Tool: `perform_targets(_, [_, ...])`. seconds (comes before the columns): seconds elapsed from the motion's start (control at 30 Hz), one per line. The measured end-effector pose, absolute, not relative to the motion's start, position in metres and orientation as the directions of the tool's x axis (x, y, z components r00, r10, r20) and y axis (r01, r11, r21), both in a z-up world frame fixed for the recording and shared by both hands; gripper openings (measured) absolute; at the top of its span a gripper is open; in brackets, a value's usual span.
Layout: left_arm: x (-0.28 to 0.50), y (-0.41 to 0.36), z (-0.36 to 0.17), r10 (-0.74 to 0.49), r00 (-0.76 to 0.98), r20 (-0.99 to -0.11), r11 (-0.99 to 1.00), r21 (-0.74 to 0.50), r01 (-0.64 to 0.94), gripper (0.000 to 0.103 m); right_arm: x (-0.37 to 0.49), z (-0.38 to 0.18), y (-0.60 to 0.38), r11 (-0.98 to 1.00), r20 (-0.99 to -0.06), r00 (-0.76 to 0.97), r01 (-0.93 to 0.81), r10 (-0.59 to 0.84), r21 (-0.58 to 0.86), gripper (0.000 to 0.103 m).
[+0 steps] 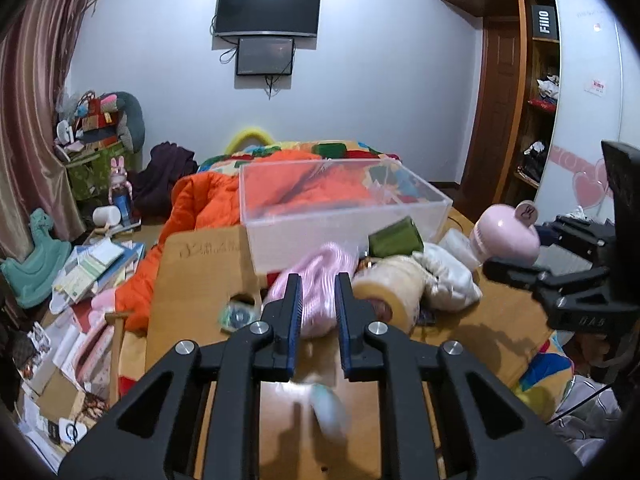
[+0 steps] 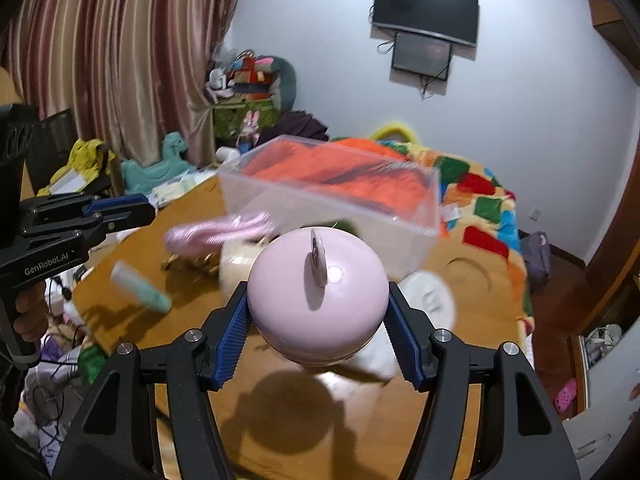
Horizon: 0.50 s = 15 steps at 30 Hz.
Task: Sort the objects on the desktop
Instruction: 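Grasp the pink round jar with the right gripper while the left gripper releases the mint-green cylinder, then grasp the bagged pink rope with the left gripper while the right gripper holds the pink jar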
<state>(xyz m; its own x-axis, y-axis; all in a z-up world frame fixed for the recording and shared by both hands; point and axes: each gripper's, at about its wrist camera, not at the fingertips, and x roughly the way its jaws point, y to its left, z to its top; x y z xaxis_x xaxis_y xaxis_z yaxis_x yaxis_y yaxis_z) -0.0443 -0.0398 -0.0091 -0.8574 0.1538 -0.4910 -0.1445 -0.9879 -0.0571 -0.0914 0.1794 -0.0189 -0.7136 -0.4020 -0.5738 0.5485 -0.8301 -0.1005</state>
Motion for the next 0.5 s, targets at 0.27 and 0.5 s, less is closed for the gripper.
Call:
perform_targets(0.27, [-0.038, -0.051, -0.023, 0.176, -0.808, -0.563, -0.984, -0.068, -0.167, 0.015, -0.097, -0.017, 0.189, -0.836, -0.566, -0.714, 0.543, -0.412, -0.076, 0.06])
perform_targets(0.5, [-0.012, -0.044, -0.048, 0.152, -0.767, -0.624, -0.983, -0.014, -0.183, 0.032, -0.103, -0.034, 0.189, -0.834, -0.596, -0.676, 0.551, -0.433, -0.019, 0.06])
